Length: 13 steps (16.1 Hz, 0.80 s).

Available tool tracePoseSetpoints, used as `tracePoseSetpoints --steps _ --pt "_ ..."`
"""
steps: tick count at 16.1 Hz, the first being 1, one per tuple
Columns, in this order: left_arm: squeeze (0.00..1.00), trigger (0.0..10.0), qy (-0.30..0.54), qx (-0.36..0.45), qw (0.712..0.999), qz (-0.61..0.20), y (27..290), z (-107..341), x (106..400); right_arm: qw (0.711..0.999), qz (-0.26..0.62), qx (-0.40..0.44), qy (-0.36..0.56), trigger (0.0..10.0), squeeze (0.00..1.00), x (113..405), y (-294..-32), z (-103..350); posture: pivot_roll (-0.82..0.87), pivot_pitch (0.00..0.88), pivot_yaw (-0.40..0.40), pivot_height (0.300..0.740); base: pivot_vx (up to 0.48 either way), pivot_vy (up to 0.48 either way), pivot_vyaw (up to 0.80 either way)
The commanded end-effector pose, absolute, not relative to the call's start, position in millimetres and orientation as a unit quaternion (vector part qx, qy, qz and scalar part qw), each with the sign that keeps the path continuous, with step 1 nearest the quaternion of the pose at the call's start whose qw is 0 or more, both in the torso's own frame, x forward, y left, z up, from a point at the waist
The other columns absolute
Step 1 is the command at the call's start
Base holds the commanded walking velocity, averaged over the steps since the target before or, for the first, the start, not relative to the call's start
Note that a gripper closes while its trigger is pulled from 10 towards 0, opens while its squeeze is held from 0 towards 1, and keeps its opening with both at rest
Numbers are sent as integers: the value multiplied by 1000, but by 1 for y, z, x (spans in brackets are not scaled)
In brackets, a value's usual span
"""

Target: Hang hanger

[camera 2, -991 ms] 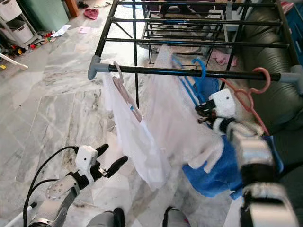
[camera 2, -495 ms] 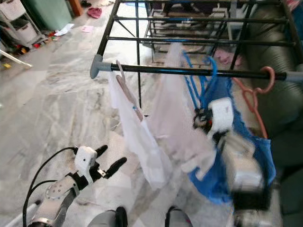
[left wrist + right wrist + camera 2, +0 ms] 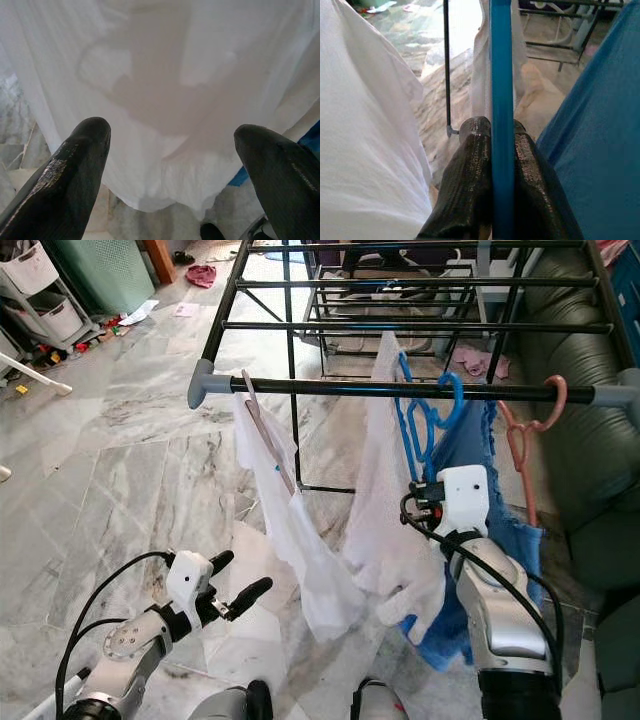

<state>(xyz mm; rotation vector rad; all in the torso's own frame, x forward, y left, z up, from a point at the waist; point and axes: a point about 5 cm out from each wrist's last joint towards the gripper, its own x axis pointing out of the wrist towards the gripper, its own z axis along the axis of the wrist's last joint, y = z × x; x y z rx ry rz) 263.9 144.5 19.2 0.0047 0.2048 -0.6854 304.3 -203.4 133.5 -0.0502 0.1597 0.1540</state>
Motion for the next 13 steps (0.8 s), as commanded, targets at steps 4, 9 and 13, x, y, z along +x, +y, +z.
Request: tracePoseSetpoints --steps 4,9,13 --pt "0 10000 113 3 937 -331 148 11 257 994 82 -29 64 0 0 303 -199 144 -124 186 102 740 0 0 0" --pt "0 10000 110 14 944 -310 152 8 256 993 78 -67 55 0 0 279 -198 135 -134 178 95 740 0 0 0" --pt "0 10000 114 64 963 -237 162 9 269 995 12 -88 36 0 0 248 -197 119 -152 172 96 740 0 0 0"
